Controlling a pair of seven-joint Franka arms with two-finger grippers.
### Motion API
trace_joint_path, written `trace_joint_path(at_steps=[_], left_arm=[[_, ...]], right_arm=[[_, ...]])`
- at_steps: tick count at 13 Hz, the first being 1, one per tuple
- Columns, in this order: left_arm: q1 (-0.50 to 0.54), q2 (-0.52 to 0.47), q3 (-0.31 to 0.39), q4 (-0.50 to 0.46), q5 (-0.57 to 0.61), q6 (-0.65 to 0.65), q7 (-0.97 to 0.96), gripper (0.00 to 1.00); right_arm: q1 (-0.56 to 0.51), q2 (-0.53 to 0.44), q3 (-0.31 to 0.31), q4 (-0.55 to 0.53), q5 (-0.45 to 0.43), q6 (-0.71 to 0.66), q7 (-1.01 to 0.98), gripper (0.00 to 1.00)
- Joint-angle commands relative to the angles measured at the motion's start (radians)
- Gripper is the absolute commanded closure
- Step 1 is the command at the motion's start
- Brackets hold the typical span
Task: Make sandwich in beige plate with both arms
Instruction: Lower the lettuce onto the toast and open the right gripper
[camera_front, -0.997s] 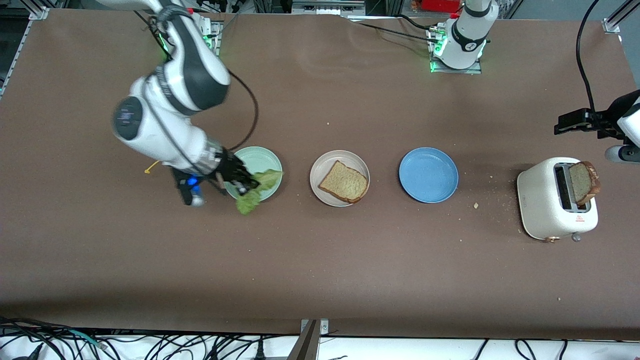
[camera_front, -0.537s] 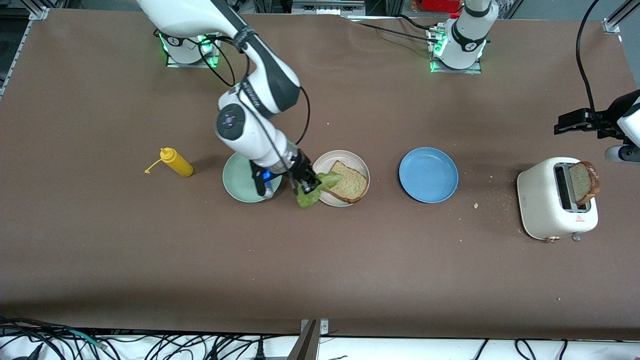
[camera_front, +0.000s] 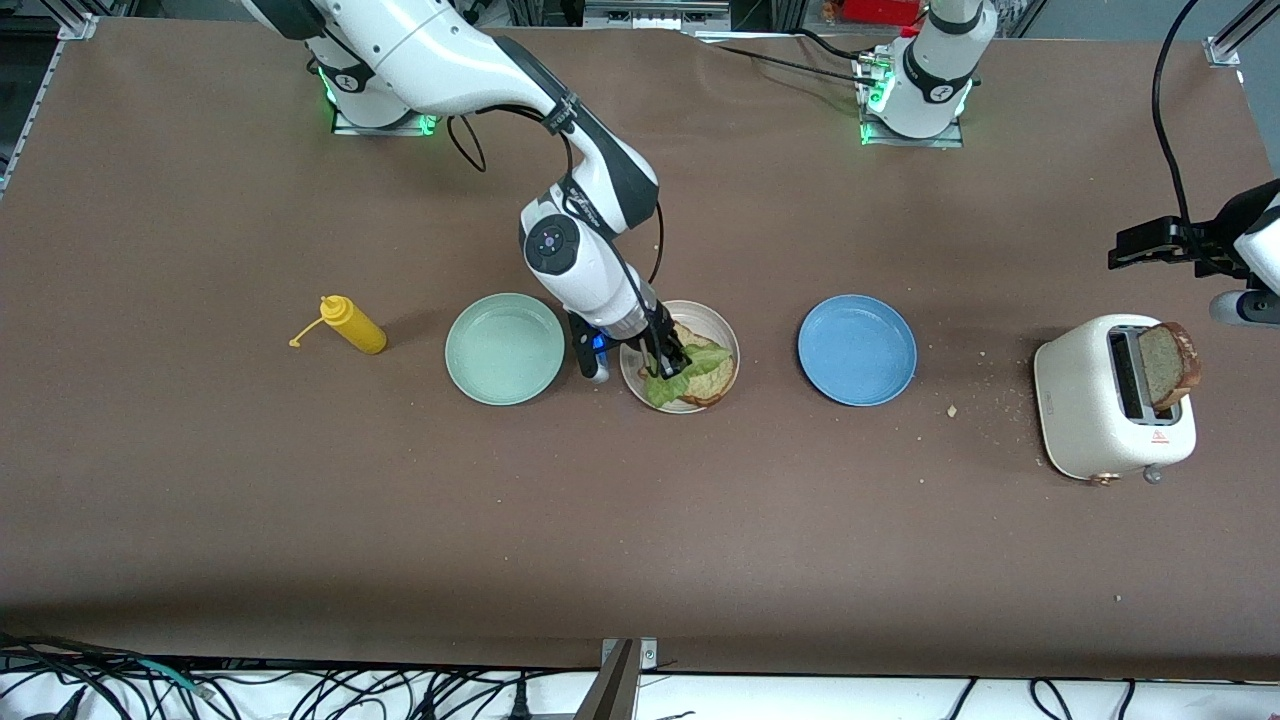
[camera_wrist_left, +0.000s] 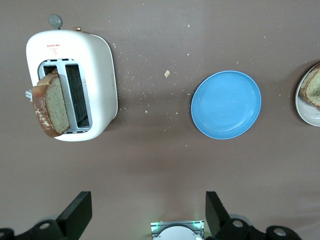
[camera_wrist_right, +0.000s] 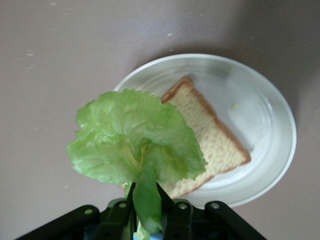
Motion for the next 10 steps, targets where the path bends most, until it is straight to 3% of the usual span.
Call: trace_joint_path(at_steps=[1, 5, 6, 7, 8, 10], left_arm=[[-0.001, -0.019, -0.006, -0.011, 0.043, -0.006, -0.003, 0.0], [-0.002, -0.019, -0.006, -0.011, 0.043, -0.006, -0.003, 0.0], [-0.002, -0.019, -0.006, -0.011, 0.043, -0.006, -0.003, 0.0], [-0.001, -0.019, -0.006, -0.011, 0.043, -0.006, -0.003, 0.0], [-0.002, -0.019, -0.006, -0.011, 0.043, -0.006, -0.003, 0.0], [-0.001, -0.019, -0.006, -0.011, 0.043, -0.006, -0.003, 0.0]], right_arm=[[-0.003, 0.005, 0.016, -0.009, -0.052, 0.01, 0.024, 1.0], [-0.006, 0.009, 0.016, -0.008, -0.086, 0.01, 0.023, 0.99], [-0.006, 0.009, 0.016, -0.008, -0.086, 0.01, 0.024, 0.54], [-0.006, 0.009, 0.016, -0.008, -0.083, 0.01, 0.024, 0.17], [-0.008, 0.008, 0.016, -0.008, -0.083, 0.01, 0.024, 0.01], [-0.014, 0.003, 0.016, -0.003, -0.079, 0.007, 0.026, 0.0]])
